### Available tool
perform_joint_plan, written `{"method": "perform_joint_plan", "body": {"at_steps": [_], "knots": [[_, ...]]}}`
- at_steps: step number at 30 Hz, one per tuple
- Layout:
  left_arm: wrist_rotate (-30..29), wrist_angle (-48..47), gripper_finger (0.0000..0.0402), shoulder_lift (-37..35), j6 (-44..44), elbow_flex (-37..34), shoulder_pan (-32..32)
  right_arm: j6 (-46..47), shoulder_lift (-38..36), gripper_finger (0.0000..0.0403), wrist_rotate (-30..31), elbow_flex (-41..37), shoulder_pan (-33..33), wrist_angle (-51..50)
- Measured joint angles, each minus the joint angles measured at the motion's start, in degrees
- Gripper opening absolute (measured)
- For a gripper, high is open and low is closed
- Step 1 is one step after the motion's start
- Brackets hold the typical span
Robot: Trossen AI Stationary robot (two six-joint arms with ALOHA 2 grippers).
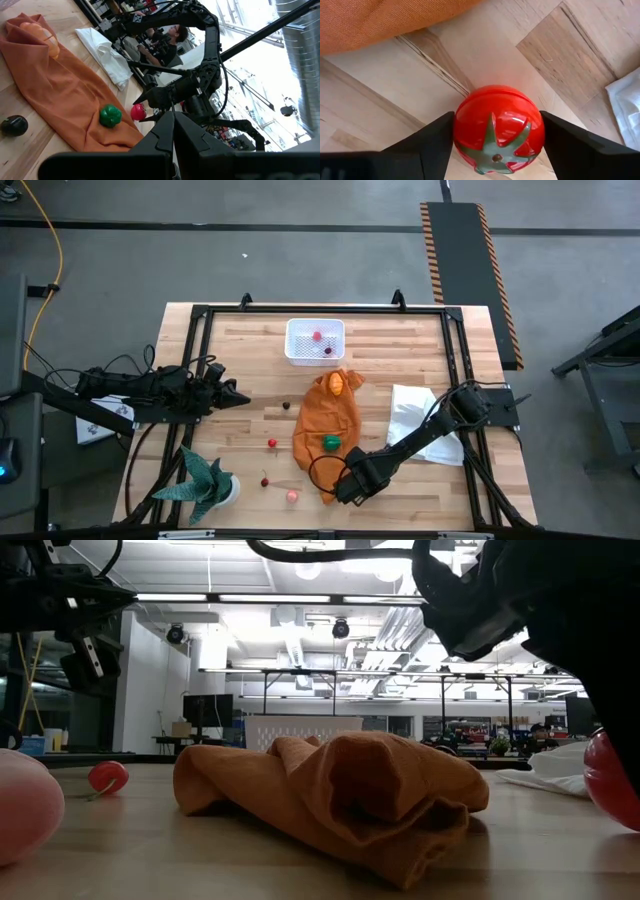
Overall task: Pick and placing Produce into tupperware
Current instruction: Put the red tomato into the white basket
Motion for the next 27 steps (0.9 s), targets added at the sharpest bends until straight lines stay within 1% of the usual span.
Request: {"method": "perform_joint_plan", "body": {"at_steps": [4, 20, 27], "knots": [[0.00, 0.00, 0.0001, 0.00, 0.00, -0.01, -0.01, -0.02, -0.07, 0.0250, -0.04, 0.00, 0.00, -0.02], [-0.01, -0.02, 0.0001, 0.00, 0.00, 0.00, 0.00, -0.24, -0.22, 0.0248, -0.11, 0.08, -0.03, -1.26], [-0.01, -0.02, 0.0001, 0.00, 0.02, 0.01, 0.00, -2.44, -0.46, 0.0248, -0.09, 4.18, -0.69, -4.61]]}}
